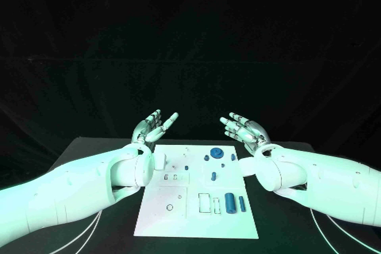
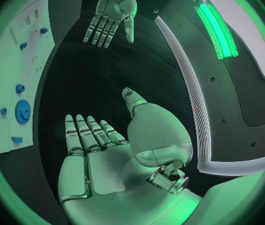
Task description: Assemble the parts on the task board
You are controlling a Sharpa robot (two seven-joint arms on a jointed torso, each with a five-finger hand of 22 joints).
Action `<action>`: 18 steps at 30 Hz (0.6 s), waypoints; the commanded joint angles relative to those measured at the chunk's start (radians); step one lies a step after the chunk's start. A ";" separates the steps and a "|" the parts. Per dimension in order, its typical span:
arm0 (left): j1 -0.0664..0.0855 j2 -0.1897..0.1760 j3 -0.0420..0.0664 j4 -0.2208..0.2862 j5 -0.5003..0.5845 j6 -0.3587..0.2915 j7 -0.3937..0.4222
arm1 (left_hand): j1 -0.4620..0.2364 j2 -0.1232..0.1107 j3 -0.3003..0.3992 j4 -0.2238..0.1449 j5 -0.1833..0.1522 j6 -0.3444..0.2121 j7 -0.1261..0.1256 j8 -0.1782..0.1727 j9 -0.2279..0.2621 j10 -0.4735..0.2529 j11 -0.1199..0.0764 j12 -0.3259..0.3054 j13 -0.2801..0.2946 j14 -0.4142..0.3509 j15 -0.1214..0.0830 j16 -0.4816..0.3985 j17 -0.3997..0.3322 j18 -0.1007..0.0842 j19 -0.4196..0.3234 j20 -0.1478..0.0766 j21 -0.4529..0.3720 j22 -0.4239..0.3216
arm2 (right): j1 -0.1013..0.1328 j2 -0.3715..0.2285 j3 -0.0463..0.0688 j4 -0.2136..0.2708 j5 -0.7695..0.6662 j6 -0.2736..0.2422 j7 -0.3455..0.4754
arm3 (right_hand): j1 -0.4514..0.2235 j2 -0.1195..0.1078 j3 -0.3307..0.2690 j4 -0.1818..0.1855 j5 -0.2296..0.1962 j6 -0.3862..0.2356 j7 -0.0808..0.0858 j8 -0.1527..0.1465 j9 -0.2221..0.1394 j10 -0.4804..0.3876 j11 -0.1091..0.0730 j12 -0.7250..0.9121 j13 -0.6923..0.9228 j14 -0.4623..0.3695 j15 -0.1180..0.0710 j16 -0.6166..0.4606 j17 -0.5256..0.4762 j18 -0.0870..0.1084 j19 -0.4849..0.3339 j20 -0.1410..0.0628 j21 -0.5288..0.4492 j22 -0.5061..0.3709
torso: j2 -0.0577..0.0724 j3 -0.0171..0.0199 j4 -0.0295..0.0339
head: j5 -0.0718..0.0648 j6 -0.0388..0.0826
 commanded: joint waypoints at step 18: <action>0.010 -0.126 0.008 0.103 0.000 0.087 0.014 | 0.220 0.100 0.108 -0.018 -0.007 0.674 0.097 0.125 0.052 0.738 0.065 0.126 0.048 0.730 0.022 0.150 0.068 0.104 0.538 0.017 0.209 0.083 | 0.061 -0.046 -0.014 -0.025 -0.617 0.058 -0.105 | 0.204 -0.068 0.134 -0.196 -0.002 0.693 0.098 0.066 0.035 0.728 -0.071 0.050 0.029 0.698 -0.092 0.083 0.028 0.093 0.512 -0.015 0.225 0.086 | 0.050 -0.0083 0.0075 | -0.021 -0.006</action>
